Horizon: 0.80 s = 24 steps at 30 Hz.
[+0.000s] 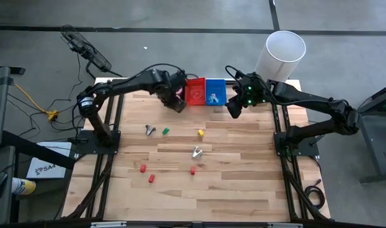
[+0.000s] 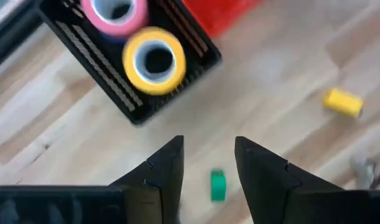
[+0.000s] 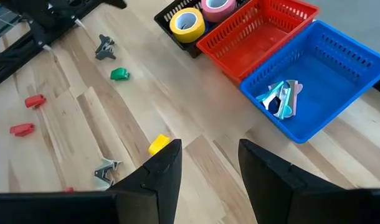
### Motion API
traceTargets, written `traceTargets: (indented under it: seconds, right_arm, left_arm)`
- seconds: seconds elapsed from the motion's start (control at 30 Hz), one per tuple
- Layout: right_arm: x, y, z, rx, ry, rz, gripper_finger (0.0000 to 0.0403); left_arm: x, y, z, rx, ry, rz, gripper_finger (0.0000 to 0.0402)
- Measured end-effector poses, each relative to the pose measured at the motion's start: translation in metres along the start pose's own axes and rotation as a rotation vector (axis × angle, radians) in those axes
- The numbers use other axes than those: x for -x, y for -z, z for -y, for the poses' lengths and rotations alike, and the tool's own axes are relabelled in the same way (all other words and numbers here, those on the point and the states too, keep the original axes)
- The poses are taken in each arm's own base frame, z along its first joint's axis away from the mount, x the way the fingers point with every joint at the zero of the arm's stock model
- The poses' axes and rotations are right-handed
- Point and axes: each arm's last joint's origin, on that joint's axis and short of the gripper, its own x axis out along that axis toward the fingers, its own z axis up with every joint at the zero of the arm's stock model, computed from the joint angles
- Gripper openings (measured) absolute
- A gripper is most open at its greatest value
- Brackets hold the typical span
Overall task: Pick and place Stapler, Stapler remover, tape
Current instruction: Put the black staple remover into the blue bin
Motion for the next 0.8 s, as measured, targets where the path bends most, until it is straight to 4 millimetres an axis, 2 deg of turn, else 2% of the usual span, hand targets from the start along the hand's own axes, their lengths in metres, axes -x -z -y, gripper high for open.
traceTargets:
  seconds: [0.17,0.33,0.57,0.8]
  right_arm:
    - [-0.001,0.003,-0.007,0.112,-0.022,-0.010,0.0149]
    - [-0.001,0.005,-0.013,0.174,-0.041,-0.017,0.0149]
    - [-0.001,0.007,-0.016,0.174,-0.048,-0.021,0.0149]
    - [-0.001,0.009,-0.015,0.171,-0.041,-0.044,0.0149]
  left_arm:
    - [0.006,0.019,0.021,-0.102,-0.048,-0.026,0.0140]
    - [0.009,0.035,0.030,-0.114,-0.130,-0.067,0.0140]
    - [0.016,0.050,0.020,-0.042,-0.215,-0.106,0.0140]
    - [0.004,0.079,0.001,0.043,-0.251,-0.156,0.0140]
